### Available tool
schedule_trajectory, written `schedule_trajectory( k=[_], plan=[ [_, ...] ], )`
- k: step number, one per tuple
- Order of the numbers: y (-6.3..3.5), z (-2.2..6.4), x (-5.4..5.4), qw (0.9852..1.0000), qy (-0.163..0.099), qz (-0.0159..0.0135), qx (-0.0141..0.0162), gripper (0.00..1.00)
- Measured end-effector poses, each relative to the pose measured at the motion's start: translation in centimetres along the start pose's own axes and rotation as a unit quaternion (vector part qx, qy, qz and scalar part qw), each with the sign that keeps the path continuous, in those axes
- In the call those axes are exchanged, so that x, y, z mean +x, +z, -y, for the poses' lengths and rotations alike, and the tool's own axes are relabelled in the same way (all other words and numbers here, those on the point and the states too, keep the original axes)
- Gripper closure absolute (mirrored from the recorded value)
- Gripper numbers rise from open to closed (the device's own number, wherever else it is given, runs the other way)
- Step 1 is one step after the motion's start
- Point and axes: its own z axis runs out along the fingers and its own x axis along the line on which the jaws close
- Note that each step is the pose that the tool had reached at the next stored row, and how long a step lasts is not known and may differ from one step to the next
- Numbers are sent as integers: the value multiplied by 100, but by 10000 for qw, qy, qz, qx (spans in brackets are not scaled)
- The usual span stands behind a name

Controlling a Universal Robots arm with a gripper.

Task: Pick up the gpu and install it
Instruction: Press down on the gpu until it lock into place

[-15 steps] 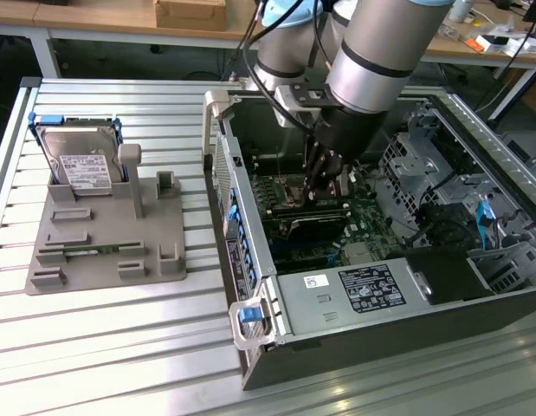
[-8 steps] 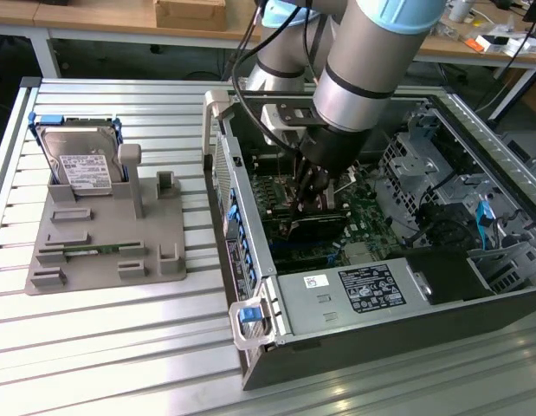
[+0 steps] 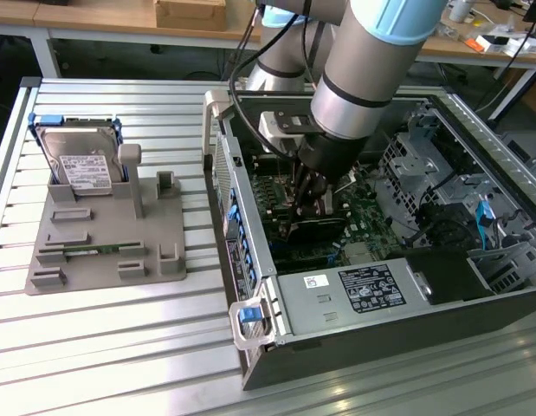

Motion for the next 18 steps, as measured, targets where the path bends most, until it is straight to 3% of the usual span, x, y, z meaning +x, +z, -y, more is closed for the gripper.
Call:
schedule_trajectory(
  k=[4, 10, 12, 18],
  plan=[
    [-476, -17, -2, 10000, -1, -10, 3, 89],
    [-520, 212, -7, 10000, 0, -11, -10, 89],
    [-658, 233, -9, 10000, 0, -10, -10, 89],
    [-673, 233, -9, 10000, 0, -9, -10, 89]
  ],
)
